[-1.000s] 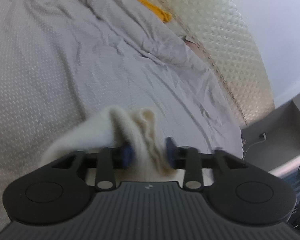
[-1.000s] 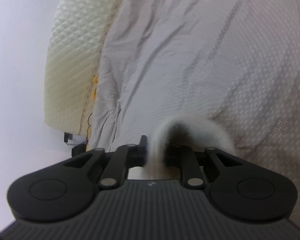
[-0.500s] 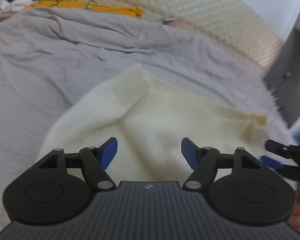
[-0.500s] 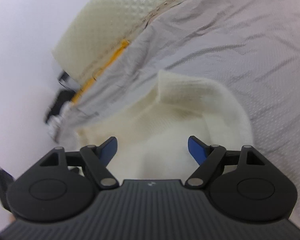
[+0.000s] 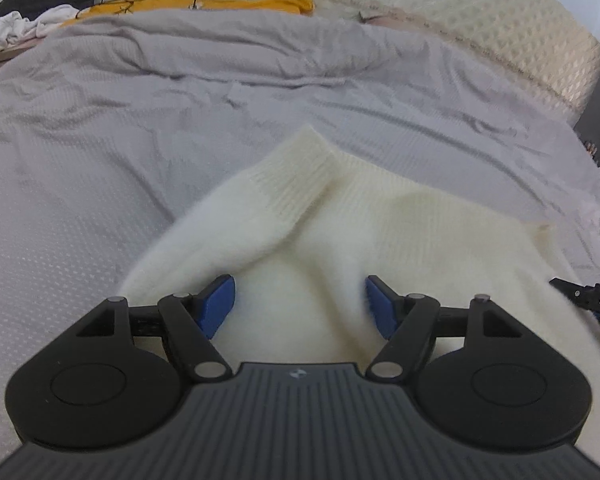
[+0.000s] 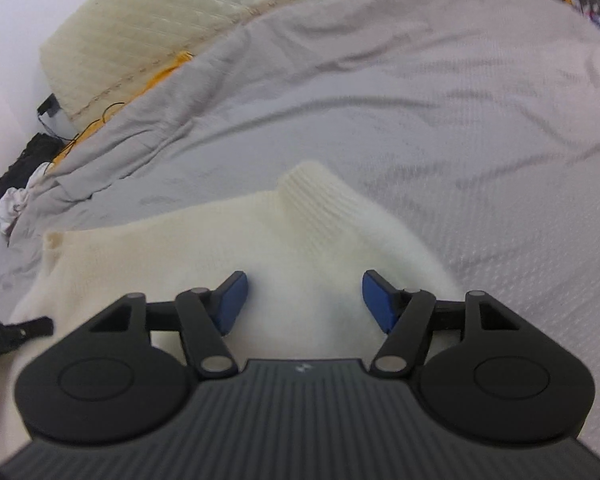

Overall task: Fold large clothes
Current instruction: 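Open both grippers and lay the folded sweater flat on the bed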

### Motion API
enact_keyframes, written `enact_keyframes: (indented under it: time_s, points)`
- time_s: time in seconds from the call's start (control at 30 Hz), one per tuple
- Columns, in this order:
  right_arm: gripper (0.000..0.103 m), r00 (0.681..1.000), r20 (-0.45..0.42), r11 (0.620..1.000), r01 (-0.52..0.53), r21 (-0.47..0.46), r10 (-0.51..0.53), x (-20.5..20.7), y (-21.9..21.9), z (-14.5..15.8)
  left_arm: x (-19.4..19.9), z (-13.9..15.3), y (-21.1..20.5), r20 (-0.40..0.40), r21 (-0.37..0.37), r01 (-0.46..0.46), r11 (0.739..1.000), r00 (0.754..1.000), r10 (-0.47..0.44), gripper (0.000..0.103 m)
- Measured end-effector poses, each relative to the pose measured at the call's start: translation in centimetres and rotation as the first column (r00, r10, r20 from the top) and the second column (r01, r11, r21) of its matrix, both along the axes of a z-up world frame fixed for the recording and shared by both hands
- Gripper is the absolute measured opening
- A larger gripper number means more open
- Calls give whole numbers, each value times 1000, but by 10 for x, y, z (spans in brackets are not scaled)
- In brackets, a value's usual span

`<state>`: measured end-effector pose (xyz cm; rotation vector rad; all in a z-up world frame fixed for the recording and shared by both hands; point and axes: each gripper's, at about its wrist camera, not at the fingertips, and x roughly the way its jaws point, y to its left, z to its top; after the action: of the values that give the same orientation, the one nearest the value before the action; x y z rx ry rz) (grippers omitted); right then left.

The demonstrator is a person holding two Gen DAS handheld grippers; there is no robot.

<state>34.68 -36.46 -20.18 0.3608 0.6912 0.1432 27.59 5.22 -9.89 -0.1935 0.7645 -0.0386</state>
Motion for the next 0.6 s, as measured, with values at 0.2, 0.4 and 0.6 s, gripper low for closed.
enact_keyframes:
  time_s: [0.2, 0.4, 0.6]
  points:
    - [66, 1000, 6, 1000, 0, -14, 0, -2, 2, 1, -1, 1, 1, 4, -6, -5, 1000, 1000, 5, 76]
    - [67, 999, 49, 998, -6, -55, 8, -26, 16, 23, -37, 22, 3, 46, -29, -13, 999, 999, 14, 76]
    - [67, 990, 127, 995, -54, -80, 64, -82, 30, 55, -98, 43, 1, 94, -12, 29, 1000, 995, -27, 76]
